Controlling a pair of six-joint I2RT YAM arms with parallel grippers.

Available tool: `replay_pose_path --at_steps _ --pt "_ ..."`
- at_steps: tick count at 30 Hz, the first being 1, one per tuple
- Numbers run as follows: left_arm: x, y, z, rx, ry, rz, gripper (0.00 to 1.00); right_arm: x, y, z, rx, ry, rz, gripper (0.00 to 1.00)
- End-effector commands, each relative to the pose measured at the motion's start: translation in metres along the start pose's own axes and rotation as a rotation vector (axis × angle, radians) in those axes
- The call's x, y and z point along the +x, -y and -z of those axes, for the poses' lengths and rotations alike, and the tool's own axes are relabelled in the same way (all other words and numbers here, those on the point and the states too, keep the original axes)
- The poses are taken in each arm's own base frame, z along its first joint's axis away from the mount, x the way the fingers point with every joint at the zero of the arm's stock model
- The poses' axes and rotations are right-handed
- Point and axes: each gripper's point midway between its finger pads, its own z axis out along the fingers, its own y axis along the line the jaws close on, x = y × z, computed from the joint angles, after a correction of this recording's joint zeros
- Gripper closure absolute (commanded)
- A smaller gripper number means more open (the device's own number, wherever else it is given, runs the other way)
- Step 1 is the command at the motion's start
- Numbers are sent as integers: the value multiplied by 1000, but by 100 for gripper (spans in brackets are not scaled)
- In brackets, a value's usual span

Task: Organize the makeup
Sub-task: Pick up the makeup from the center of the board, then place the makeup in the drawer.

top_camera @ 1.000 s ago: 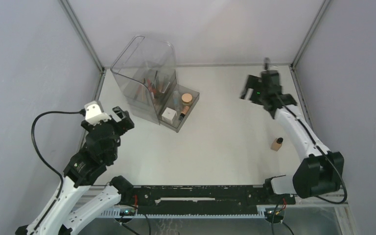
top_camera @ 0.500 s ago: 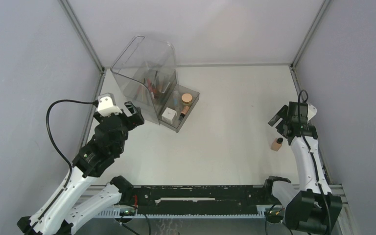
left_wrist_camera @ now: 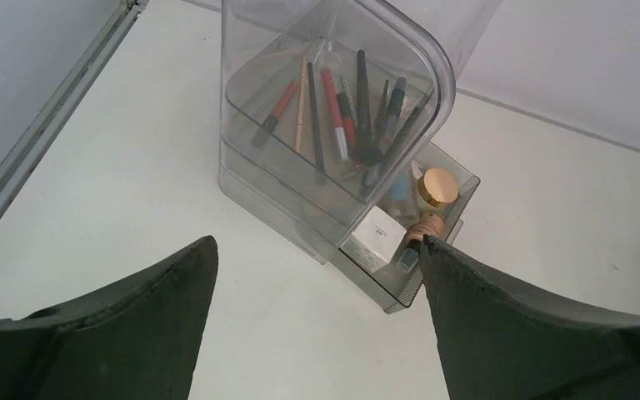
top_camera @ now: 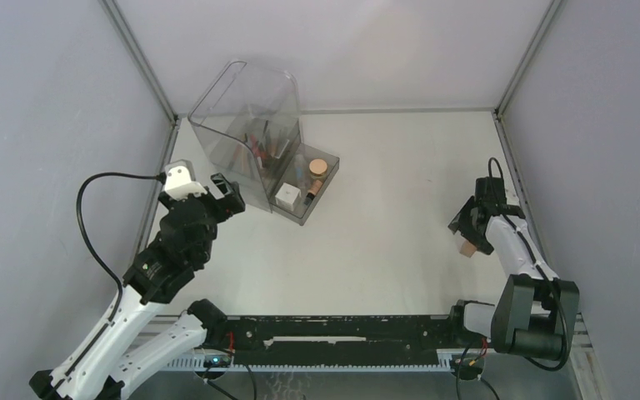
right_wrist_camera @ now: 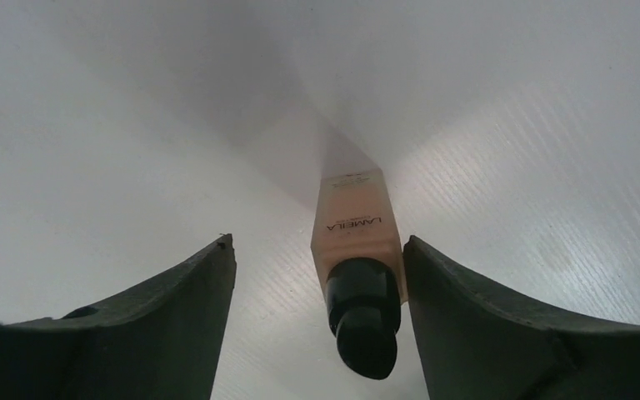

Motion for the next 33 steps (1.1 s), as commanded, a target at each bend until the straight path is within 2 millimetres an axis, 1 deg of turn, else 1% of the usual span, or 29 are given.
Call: replay_pose_path --at_steps 1,4,6,7,8,10,11,13,14,15,17,20,21,22,24,27,28,29,30,31,33 --pt "2 -3 -1 -5 12 -12 6 -11 0 -6 23 51 -18 26" --pt "2 -4 -1 -10 13 -10 6 -16 1 -7 21 84 -28 43" --pt "2 -4 -1 -10 14 -8 6 -18 -3 -5 -4 98 -30 59" --pt "3 -4 -1 -11 12 -10 6 -19 -5 -3 -17 104 -34 69" --pt "3 -4 -1 -9 13 -8 6 -21 -7 -1 -35 111 -35 75" --pt "2 -4 -1 -10 13 -10 6 -23 -19 4 -102 119 -29 85" --pt "3 -5 -1 -12 13 -12 6 -24 -29 10 -158 123 -14 88" --pt "2 -6 -1 -14 17 -8 7 -22 -64 27 -334 120 31 90" --pt "2 -6 -1 -16 19 -7 6 -23 -87 40 -442 129 56 91" --pt "2 -6 -1 -16 19 -9 6 -17 -113 57 -565 122 101 91" --pt "0 -6 -1 -18 20 -12 6 -13 -156 91 -713 153 188 92" --pt "-1 -8 1 -25 25 -9 6 6 -218 137 -917 145 326 95" --pt "-1 -9 1 -30 25 -8 6 14 -237 148 -969 124 360 97" --pt "0 -11 2 -34 25 -4 6 27 -258 161 -1023 99 409 99" --pt "1 -14 4 -40 24 4 6 48 -291 174 -1087 53 487 100" --pt "-3 -19 9 -51 33 24 6 82 -335 187 -1152 -13 608 100" --pt "-5 -21 11 -53 38 31 6 93 -345 185 -1158 -34 636 100" --pt "-9 -23 13 -60 50 41 6 98 -359 191 -1181 -38 653 100" --pt "-11 -25 14 -63 57 46 6 108 -369 184 -1183 -68 671 100" --pt "-12 -27 16 -67 63 47 6 112 -380 188 -1200 -77 679 100" --pt "-13 -30 17 -76 66 42 6 122 -397 186 -1203 -113 685 100"
